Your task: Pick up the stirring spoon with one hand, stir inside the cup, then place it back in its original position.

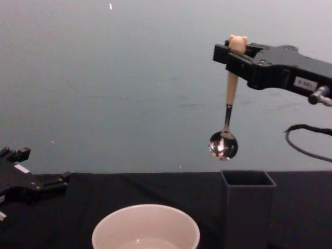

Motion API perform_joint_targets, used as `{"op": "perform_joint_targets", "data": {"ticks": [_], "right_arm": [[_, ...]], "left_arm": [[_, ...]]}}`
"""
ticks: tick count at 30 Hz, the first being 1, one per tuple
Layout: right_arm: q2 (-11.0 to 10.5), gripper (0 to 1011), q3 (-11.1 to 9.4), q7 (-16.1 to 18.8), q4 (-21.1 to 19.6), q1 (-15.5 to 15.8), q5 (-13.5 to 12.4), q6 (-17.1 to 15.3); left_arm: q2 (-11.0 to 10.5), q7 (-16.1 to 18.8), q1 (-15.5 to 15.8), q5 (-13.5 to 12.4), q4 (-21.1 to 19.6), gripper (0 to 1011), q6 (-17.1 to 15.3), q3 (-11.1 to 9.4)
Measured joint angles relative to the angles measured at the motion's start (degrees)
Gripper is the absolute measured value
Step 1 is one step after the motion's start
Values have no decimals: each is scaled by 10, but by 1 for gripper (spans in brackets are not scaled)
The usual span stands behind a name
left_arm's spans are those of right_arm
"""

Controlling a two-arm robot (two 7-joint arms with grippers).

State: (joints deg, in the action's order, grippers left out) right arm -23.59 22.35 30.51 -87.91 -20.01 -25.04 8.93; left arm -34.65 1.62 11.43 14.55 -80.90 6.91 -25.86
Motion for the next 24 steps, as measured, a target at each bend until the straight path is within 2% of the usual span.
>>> {"op": "perform_joint_targets", "data": {"ticks": [11, 24], "right_arm": [[-16, 214, -14, -2, -11, 20, -5, -4], [-21, 214, -18, -6, -20, 37, -9, -13]], "left_arm": [[0, 0, 0, 0, 0, 1001, 0, 0], [0, 0, 0, 0, 0, 1001, 0, 0]]}}
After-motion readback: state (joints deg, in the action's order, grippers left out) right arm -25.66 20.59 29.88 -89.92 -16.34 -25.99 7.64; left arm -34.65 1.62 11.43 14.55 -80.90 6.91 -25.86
